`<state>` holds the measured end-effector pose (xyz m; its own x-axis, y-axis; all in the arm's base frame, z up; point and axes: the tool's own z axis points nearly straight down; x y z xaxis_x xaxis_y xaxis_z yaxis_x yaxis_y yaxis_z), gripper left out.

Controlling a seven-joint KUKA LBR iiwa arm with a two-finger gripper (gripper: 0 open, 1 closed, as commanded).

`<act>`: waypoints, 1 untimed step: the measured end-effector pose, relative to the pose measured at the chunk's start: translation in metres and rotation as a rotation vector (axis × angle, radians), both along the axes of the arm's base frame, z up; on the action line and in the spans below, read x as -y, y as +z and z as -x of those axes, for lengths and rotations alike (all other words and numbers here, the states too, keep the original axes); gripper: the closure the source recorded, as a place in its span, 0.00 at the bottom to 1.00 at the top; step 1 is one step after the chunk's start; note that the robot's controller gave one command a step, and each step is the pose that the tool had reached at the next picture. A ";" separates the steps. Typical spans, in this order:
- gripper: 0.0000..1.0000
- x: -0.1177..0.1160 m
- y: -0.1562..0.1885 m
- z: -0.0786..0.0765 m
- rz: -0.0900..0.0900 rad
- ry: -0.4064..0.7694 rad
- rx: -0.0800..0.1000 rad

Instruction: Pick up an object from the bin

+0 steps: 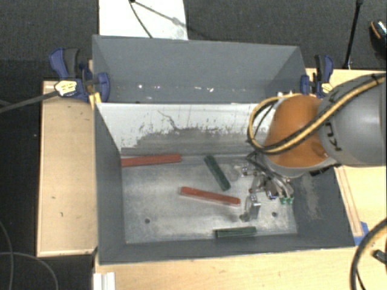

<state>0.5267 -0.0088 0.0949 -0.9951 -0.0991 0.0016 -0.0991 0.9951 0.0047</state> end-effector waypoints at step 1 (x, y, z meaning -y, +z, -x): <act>0.00 -0.068 -0.025 -0.049 -0.001 0.004 0.007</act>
Offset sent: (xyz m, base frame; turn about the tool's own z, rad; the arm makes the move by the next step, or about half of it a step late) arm 0.0475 0.0632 -0.0249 0.0020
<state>0.5757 0.0595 0.0700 -0.9947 -0.1030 -0.0051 -0.1030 0.9947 0.0045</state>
